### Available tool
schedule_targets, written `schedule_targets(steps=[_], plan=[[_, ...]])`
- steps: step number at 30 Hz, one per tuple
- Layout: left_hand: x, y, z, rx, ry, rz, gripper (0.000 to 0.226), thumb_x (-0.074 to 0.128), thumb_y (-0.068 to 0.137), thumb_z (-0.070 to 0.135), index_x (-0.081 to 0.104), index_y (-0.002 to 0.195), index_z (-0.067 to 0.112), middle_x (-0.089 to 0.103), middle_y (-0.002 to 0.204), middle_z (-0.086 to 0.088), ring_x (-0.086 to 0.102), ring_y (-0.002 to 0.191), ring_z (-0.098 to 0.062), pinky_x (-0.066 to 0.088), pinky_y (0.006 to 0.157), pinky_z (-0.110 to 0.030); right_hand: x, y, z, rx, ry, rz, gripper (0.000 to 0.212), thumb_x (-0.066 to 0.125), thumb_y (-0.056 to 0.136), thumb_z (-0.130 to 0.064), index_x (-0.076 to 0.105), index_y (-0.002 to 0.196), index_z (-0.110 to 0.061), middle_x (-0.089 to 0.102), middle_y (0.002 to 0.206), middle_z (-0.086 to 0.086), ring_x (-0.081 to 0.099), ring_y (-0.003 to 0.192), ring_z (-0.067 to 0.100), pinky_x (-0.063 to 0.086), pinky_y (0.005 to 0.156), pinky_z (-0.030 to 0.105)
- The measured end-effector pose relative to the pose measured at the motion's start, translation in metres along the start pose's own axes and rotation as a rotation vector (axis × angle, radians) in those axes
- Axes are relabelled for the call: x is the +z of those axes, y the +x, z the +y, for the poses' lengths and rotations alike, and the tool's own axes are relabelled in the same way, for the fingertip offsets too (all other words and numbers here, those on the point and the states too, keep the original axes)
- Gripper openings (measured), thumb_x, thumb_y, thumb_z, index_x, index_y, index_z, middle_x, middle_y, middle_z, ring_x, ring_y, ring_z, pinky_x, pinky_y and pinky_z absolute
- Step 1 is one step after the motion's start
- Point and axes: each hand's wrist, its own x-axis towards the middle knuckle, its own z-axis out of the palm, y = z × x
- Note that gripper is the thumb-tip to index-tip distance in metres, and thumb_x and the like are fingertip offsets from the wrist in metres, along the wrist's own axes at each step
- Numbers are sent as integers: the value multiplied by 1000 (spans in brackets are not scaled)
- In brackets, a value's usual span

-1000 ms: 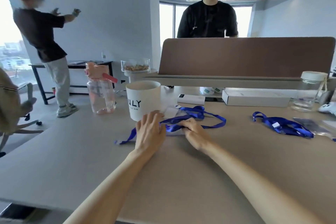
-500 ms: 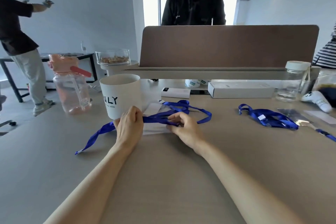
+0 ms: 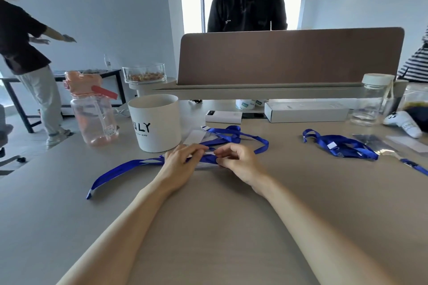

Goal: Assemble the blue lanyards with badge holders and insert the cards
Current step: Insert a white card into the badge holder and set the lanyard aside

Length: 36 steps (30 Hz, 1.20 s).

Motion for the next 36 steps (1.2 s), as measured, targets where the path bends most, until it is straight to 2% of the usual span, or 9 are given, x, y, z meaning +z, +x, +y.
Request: schedule_targets(steps=[2, 6, 11, 14, 17, 20, 26, 30, 36], plan=[[3, -1, -2, 43, -8, -45, 19, 53, 92, 39, 66, 105, 44, 64, 100, 19, 52, 108, -7, 36, 105, -40, 0, -1, -1, 1, 12, 4, 19, 67, 87, -5, 70, 91, -23, 73, 92, -3, 64, 73, 1, 49, 65, 10], [4, -3, 3, 114, 28, -3, 23, 65, 86, 13, 72, 102, 28, 60, 93, 24, 54, 103, -8, 41, 98, -33, 0, -1, -1, 27, 21, 25, 15, 68, 88, -9, 70, 93, -22, 71, 86, -6, 62, 65, 3, 46, 56, 14], [3, -6, 6, 150, 67, 4, 23, 64, 85, 14, 71, 100, 29, 61, 93, 27, 51, 104, -6, 39, 97, -31, 2, -2, -3, 20, 10, -4, 19, 72, 85, -8, 67, 93, -25, 71, 92, -2, 63, 63, 4, 44, 50, 14], [4, -6, 7, 125, 63, -15, 22, 63, 86, 14, 68, 97, 32, 58, 92, 28, 50, 105, -7, 38, 97, -30, 0, -4, -5, -5, 22, -42, 26, 77, 81, -10, 67, 97, -27, 70, 101, 0, 65, 72, 6, 47, 55, 12], [3, -5, 3, 126, 72, -8, 22, 65, 83, 12, 61, 86, 34, 58, 88, 19, 52, 97, -8, 41, 88, -29, -1, -3, -4, 5, 55, -30, 27, 78, 80, -12, 67, 103, -24, 67, 104, 0, 67, 74, 5, 56, 65, 22], [2, -5, 3, 96, 70, 65, 15, 64, 82, 7, 61, 86, 21, 54, 85, 17, 50, 92, -12, 41, 82, -27, -1, -2, -2, 28, 81, 0, 24, 75, 84, -13, 67, 104, -22, 67, 104, 0, 68, 74, 6, 52, 64, 16], [0, -2, -3, 71, 140, 179, 27, 63, 76, -1, 53, 81, 24, 51, 78, 21, 47, 87, -14, 36, 75, -28, -3, 2, 4, 41, 26, 72, 29, 74, 81, -10, 68, 101, -30, 68, 106, -7, 63, 101, 10, 51, 82, 22], [1, -3, -5, 113, 220, 120, 29, 64, 75, 1, 51, 85, 25, 50, 78, 18, 45, 86, -14, 32, 75, -29, -2, 3, 6, 39, 10, 115, 28, 73, 81, -10, 67, 98, -32, 68, 104, -10, 62, 95, 10, 47, 76, 17], [4, -2, -7, 144, 275, 82, 22, 63, 80, 10, 59, 98, 23, 49, 78, 12, 46, 85, -12, 33, 79, -29, -8, 7, 7, 80, 288, 168, 19, 71, 81, 2, 71, 94, -12, 71, 88, 2, 65, 86, 16, 56, 82, 31]])
